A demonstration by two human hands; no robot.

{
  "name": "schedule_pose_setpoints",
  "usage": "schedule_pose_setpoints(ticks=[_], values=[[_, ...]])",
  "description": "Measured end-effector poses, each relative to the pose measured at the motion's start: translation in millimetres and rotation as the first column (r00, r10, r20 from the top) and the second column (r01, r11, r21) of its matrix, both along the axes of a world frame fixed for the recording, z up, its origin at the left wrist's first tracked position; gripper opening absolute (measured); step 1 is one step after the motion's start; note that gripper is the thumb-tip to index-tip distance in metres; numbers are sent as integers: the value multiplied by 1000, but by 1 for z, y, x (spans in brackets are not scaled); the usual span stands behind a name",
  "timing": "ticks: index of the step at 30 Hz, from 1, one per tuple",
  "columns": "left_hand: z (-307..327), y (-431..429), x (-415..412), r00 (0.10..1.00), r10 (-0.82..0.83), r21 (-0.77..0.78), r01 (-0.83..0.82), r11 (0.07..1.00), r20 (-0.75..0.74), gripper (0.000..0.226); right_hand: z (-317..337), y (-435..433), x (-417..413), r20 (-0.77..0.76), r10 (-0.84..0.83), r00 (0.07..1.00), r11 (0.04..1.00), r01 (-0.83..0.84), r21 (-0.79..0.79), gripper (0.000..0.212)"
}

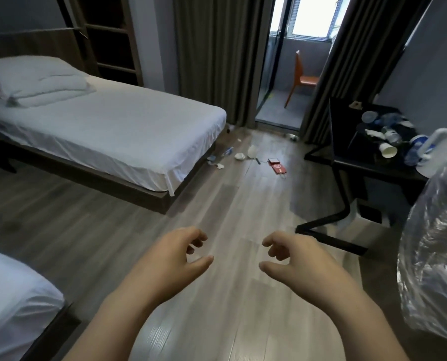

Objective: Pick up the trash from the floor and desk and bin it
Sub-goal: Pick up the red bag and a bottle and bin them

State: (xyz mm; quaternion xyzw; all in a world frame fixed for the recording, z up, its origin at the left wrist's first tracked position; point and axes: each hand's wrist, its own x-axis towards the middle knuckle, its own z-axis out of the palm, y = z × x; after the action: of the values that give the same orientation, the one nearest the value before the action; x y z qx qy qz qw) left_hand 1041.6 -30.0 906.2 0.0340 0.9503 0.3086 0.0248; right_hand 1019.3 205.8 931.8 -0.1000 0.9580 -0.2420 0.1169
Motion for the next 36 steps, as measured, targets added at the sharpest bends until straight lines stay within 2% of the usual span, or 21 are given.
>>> schedule_pose_setpoints(ticks=[14,26,33,36], values=[[-3,-105,-274,991,-137,-25,137,990,12,32,-6,-99,-237,48,-178,983,984,179,-10,35],[-30,-145,-469,984,-166,24,165,986,63,33,-29,-141,-428,108,-194,975,981,193,28,38],[-19,-150,-608,981,-184,-68,188,980,64,31,-30,-142,-573,100,-213,972,975,218,-43,40],[-15,-151,-661,983,-174,-59,178,982,67,32,-28,-143,-628,82,-210,974,976,214,-43,41]])
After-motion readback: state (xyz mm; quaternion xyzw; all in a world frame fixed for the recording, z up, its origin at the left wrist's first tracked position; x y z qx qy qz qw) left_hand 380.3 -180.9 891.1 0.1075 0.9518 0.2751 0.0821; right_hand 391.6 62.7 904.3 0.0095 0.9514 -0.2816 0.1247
